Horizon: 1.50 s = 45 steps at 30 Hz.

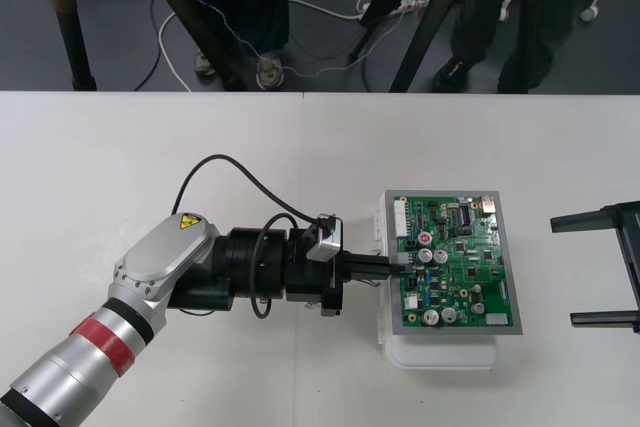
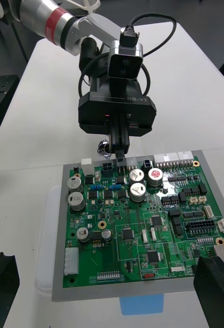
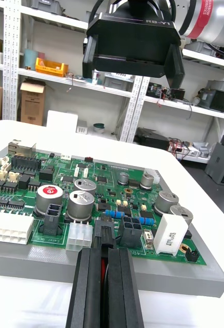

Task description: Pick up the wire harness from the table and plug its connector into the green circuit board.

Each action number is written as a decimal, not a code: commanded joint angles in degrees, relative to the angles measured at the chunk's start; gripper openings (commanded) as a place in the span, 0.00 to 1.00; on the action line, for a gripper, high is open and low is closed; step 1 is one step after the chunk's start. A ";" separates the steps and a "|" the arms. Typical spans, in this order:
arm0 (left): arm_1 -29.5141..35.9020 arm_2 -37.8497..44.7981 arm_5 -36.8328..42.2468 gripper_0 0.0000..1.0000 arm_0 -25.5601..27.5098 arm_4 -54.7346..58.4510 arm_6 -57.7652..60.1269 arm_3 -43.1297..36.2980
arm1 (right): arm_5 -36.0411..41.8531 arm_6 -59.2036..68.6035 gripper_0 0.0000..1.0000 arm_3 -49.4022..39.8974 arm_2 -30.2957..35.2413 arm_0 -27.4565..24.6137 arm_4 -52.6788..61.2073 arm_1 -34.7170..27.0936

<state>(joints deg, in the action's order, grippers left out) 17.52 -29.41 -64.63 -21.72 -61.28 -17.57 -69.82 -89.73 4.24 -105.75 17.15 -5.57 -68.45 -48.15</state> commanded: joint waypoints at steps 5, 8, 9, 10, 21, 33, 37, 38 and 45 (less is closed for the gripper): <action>-1.35 -1.26 0.82 0.72 -2.45 2.40 -1.24 -1.45 | -0.27 -1.95 1.00 -0.34 -0.71 -0.14 -0.20 0.51; 0.23 -1.17 0.47 0.75 -2.45 3.36 -1.24 -1.45 | -0.27 -1.87 1.00 -0.34 -0.71 -0.14 -0.20 0.51; 0.58 -1.17 0.21 0.75 -2.45 3.45 -1.24 -1.45 | -0.27 -1.87 1.00 -0.34 -0.71 -0.14 -0.20 0.51; 1.55 -1.09 -0.14 0.75 -2.45 4.07 -1.24 -1.45 | -0.27 -1.78 1.00 -0.34 -0.63 -0.14 -0.20 0.51; 10.51 0.94 -4.89 0.75 -2.37 7.76 -1.24 -1.72 | -0.27 -1.34 1.00 -0.34 -0.45 -0.14 -0.20 -0.10; 18.42 7.88 -10.16 0.75 -2.28 7.50 0.16 -2.16 | -0.27 0.59 1.00 -0.34 0.43 2.32 0.33 -2.65; 21.94 10.87 -10.34 0.75 -2.37 5.30 0.95 -4.97 | -0.27 1.65 1.00 -0.34 1.40 3.29 1.39 -3.88; 23.17 11.92 -10.43 0.75 -2.37 4.68 1.39 -6.03 | -0.27 2.00 1.00 -0.34 1.40 3.55 1.91 -4.50; 32.05 14.91 -11.22 0.75 -2.37 4.95 7.20 -11.83 | -0.27 9.56 1.00 -0.43 1.31 5.22 6.04 -7.48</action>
<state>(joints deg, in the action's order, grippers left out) 43.67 -16.48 -72.47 -22.14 -56.76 -17.44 -77.84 -89.73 9.72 -105.72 17.18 -2.57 -64.44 -52.00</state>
